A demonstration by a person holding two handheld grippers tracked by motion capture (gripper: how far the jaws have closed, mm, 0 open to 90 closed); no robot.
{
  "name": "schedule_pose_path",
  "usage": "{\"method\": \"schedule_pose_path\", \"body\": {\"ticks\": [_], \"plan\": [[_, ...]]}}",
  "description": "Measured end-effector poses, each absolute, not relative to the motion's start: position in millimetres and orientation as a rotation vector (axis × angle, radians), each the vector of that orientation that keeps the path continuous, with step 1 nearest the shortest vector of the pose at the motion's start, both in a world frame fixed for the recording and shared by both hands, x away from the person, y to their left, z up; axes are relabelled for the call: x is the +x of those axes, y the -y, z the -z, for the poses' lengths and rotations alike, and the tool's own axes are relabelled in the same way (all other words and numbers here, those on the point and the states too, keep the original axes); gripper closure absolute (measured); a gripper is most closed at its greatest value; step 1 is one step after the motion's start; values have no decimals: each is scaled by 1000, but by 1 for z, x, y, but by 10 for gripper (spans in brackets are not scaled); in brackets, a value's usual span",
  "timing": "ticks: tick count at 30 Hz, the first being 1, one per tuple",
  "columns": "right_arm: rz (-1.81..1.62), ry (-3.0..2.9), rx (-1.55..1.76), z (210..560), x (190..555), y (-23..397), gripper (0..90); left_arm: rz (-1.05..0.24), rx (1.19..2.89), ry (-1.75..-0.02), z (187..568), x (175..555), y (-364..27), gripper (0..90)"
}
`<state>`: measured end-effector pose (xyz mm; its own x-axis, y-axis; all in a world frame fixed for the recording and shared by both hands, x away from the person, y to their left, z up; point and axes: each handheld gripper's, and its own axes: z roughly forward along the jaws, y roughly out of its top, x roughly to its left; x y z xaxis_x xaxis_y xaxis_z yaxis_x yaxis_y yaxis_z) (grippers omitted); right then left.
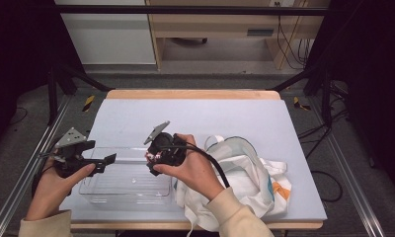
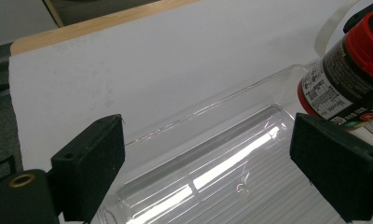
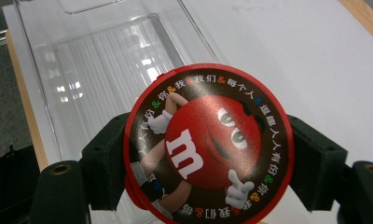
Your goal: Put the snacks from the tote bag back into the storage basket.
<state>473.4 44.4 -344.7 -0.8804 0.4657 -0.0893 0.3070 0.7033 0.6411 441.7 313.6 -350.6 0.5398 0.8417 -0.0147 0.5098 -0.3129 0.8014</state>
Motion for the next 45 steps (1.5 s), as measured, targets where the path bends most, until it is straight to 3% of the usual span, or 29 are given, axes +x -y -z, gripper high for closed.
{"method": "schedule_pose_path", "body": {"ticks": [45], "plan": [[-844, -2731, 607, 380, 478, -54, 255, -531, 1984, -1089, 351, 442, -314, 103]]}}
